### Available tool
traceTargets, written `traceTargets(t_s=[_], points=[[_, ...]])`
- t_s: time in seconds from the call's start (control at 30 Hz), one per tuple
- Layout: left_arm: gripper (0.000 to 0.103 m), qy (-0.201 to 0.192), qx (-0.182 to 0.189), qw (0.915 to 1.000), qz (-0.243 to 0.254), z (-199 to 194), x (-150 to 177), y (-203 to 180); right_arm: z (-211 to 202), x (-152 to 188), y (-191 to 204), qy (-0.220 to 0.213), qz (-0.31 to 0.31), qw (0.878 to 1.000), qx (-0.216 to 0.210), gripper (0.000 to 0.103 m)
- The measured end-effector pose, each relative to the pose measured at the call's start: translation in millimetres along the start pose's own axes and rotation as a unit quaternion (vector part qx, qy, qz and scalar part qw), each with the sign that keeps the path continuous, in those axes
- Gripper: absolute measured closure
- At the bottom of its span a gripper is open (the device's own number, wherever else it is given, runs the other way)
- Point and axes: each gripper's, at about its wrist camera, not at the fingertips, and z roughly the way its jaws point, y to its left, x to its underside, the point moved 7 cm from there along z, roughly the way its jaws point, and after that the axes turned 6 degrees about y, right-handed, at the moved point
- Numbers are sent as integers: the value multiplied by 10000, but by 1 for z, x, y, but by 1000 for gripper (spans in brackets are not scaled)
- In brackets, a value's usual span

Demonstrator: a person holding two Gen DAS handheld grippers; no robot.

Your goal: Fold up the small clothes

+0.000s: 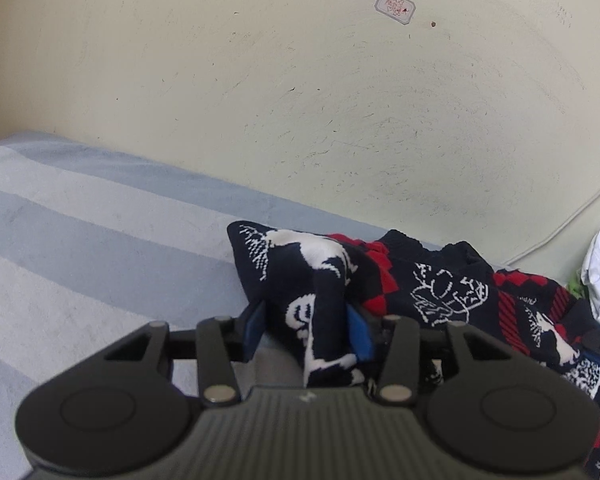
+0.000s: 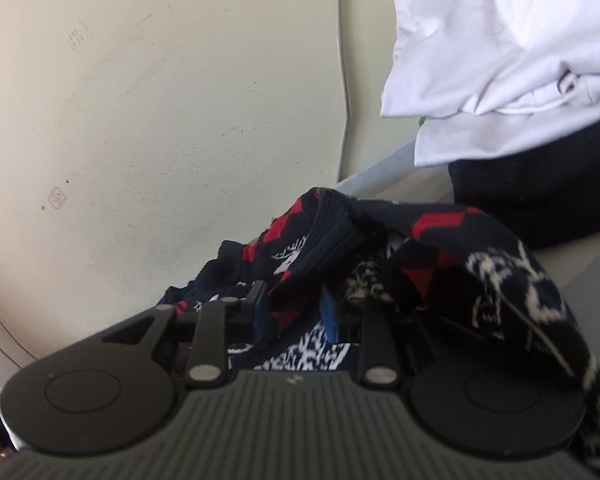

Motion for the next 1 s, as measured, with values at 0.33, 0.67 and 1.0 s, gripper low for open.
traceTargets(t_s=[0.33,0.67,1.0], points=[[66,11,-135,9992,371,1,1,-11,22,-22,-7,-40,-520,9904,1280,90],[60,-500,180,9986,-80,-20,-12,-3,-24,-29,30,-646,-451,9958,457,81],[56,28,-191,9993,330,3,-4,-10,43,-17,-18,600,848,9946,-68,103]])
